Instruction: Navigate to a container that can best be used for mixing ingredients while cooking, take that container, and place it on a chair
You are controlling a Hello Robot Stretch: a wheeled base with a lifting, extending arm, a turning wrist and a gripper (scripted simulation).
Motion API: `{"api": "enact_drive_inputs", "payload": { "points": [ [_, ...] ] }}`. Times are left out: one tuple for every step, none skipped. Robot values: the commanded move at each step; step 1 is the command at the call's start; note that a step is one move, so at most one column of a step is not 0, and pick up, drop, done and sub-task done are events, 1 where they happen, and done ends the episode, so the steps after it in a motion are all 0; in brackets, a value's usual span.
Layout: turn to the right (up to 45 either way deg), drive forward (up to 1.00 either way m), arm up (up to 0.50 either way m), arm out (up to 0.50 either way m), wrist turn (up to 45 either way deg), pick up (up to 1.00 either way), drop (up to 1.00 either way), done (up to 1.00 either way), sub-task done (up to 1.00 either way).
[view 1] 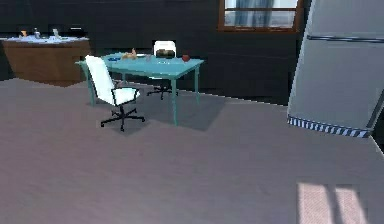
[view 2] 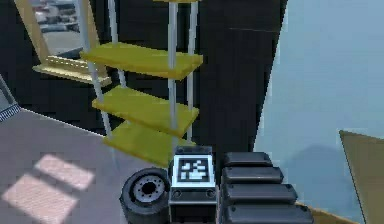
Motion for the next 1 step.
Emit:
{"api": "enact_drive_inputs", "payload": {
  "points": [
    [-39.0,0.0,0.0,0.0,0.0,0.0,0.0,0.0,0.0]
  ]
}}
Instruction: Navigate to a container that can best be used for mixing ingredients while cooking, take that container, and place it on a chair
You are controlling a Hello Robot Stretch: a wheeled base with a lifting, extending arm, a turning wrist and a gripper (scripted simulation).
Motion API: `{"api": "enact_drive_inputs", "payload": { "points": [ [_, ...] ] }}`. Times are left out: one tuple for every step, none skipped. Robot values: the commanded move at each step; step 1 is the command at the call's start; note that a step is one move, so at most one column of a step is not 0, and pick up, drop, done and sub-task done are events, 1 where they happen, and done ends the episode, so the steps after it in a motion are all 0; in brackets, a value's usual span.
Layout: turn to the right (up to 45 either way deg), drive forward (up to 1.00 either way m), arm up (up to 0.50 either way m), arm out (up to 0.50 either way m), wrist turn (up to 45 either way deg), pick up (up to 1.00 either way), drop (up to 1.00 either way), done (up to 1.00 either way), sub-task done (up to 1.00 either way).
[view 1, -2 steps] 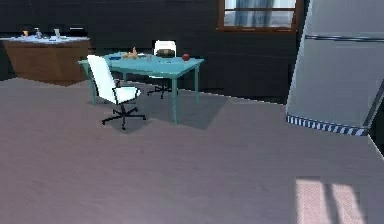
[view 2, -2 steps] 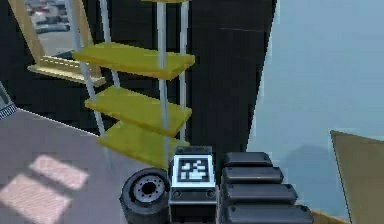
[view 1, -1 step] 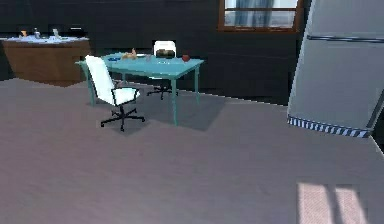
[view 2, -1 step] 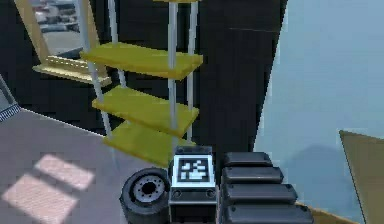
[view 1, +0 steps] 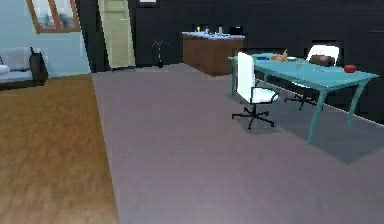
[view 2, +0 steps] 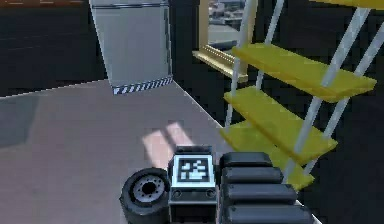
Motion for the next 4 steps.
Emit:
{"api": "enact_drive_inputs", "payload": {
  "points": [
    [0.0,1.0,0.0,0.0,0.0,0.0,0.0,0.0,0.0],
    [0.0,1.0,0.0,0.0,0.0,0.0,0.0,0.0,0.0],
    [-3.0,0.0,0.0,0.0,0.0,0.0,0.0,0.0,0.0],
    [0.0,0.65,0.0,0.0,0.0,0.0,0.0,0.0,0.0]
  ]
}}
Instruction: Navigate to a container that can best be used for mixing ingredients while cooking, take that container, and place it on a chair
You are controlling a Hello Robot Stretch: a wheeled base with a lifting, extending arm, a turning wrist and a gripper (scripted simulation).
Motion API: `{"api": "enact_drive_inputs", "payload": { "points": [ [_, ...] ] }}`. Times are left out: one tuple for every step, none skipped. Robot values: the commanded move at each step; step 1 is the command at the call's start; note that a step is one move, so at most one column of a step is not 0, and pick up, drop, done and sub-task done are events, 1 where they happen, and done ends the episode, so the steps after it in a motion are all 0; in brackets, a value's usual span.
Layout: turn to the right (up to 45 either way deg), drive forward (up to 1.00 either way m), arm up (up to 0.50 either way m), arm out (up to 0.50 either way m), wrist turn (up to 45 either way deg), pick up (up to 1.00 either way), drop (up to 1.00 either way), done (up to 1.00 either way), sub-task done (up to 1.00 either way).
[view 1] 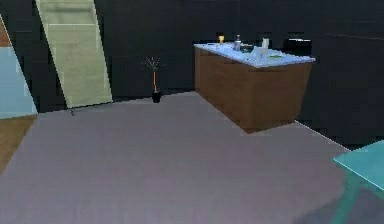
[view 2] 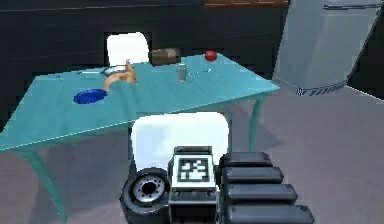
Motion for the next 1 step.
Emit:
{"api": "enact_drive_inputs", "payload": {
  "points": [
    [6.0,0.0,0.0,0.0,0.0,0.0,0.0,0.0,0.0]
  ]
}}
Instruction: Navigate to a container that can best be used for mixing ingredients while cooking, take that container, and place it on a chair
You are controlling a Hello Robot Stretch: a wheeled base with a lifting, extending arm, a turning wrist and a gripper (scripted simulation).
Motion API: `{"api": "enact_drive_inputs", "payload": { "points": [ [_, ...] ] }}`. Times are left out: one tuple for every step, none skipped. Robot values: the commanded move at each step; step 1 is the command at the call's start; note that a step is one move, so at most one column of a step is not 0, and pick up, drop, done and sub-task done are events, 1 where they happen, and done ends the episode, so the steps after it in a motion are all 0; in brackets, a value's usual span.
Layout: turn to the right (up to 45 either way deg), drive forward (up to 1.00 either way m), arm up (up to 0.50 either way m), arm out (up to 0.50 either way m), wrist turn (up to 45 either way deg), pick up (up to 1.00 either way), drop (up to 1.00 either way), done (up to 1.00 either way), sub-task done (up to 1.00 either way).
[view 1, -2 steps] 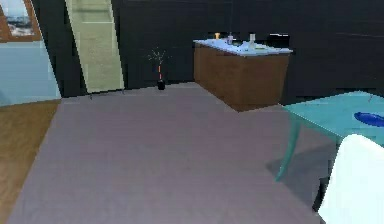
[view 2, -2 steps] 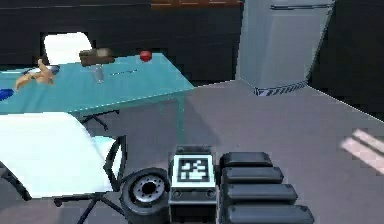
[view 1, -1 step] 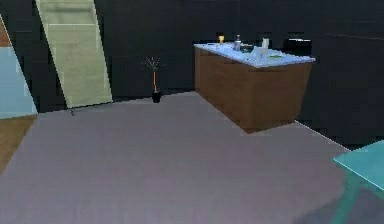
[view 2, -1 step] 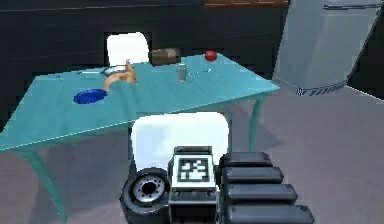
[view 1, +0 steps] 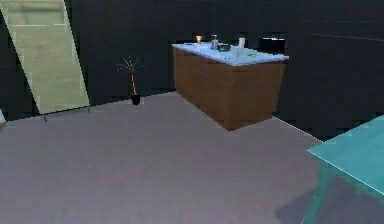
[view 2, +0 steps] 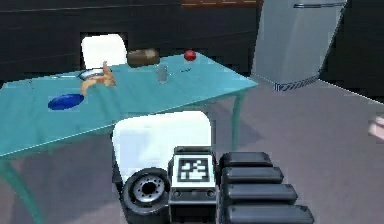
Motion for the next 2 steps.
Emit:
{"api": "enact_drive_inputs", "payload": {
  "points": [
    [0.0,0.2,0.0,0.0,0.0,0.0,0.0,0.0,0.0],
    [-45.0,0.0,0.0,0.0,0.0,0.0,0.0,0.0,0.0]
  ]
}}
